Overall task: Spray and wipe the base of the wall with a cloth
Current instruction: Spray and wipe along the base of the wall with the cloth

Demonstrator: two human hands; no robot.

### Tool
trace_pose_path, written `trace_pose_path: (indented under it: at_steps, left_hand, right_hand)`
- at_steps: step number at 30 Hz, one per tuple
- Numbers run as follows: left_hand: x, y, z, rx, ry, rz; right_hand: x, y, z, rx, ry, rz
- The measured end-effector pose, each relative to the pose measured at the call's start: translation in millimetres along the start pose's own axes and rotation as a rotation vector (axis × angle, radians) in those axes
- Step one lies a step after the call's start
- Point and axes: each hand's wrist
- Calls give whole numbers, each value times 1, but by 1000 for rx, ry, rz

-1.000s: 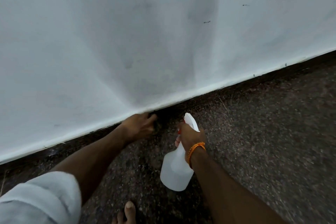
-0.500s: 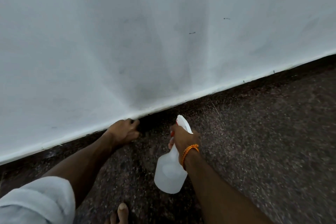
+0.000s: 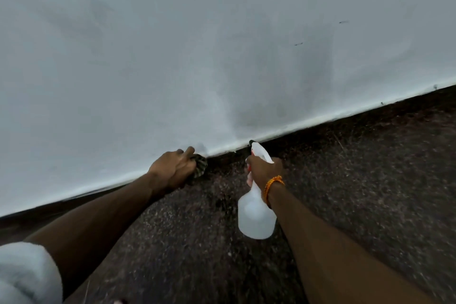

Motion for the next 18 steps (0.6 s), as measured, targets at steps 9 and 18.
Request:
trace_pose_path:
  at_steps: [9,18]
  left_hand:
    - [52,9,1,-15,-41,-77]
    - [78,15,36,117,-164,-55]
  right_hand:
    - [33,-43,6,-32,-130,-137]
    - [66,-72,29,61,-261,89]
Point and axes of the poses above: each hand's wrist, its own z-axis towards the middle knuckle, its own x-axis out of the palm, y = z × x, and after that the axes turned 9 degrees about x, right-handed
